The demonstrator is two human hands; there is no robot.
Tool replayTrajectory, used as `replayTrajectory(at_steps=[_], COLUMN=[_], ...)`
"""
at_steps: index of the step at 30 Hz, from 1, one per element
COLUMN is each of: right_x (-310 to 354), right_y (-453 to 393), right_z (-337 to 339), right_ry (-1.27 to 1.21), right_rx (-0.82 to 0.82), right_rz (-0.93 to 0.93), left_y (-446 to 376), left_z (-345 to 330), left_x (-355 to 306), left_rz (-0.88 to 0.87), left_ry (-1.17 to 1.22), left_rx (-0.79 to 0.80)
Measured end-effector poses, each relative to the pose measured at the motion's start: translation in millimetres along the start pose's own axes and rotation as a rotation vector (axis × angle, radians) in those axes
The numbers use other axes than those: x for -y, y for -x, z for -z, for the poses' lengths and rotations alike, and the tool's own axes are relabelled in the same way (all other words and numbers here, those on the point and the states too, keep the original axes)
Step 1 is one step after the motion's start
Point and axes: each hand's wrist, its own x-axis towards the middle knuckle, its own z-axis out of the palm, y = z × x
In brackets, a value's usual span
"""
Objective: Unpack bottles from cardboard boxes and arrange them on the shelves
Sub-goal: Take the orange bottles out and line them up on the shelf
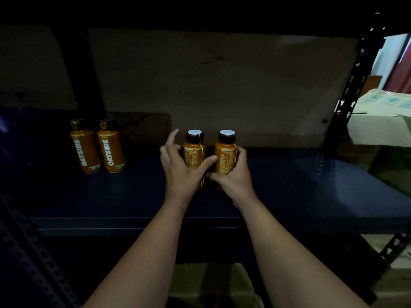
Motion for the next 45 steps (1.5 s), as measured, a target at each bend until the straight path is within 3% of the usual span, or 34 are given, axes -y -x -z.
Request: replayTrajectory(at_steps=[10,14,24,31,38,45], right_x=[-3,1,-3,-5,-4,2], right_y=[-4,-1,-6,-6,-6,-3], right_z=[7,2,3,2,2,8], right_ry=[-0.010,-0.003,0.050,0.055,0.064,-0.019], right_rx=[0.011,-0.043,-0.058,-0.065,-0.043,-0.034], right_rz=[0.005,0.009,0.016,0.021,0.011,-0.014], left_y=[-3,-4,-7,-6,-8,-9], left_z=[4,4,5,3,3,2], left_x=[9,8,10,12,8,7], left_rz=[0.081,0.022,0.158,0.082,0.187,0.182], left_ry=[0.213,0.088,0.255,0.123,0.215,0.178], left_rx=[0.138,0.075,0.194,0.137,0.289,0.292])
